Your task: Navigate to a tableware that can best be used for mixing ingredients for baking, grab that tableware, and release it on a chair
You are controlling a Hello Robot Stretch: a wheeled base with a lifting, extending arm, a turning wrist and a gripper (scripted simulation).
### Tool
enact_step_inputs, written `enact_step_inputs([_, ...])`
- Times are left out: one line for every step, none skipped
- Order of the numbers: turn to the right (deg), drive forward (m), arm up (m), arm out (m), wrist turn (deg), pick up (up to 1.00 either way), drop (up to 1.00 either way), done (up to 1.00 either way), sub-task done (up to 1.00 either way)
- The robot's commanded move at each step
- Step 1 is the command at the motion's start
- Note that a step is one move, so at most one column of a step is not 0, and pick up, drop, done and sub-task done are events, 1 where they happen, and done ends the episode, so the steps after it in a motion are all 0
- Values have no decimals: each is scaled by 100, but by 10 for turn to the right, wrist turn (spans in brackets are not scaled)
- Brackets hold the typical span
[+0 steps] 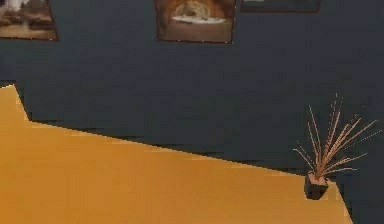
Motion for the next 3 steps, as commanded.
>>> enact_step_inputs([-210, 0, 0, 0, 0, 0, 0, 0, 0])
enact_step_inputs([0, 100, 0, 0, 0, 0, 0, 0, 0])
enact_step_inputs([0, 15, 0, 0, 0, 0, 0, 0, 0])
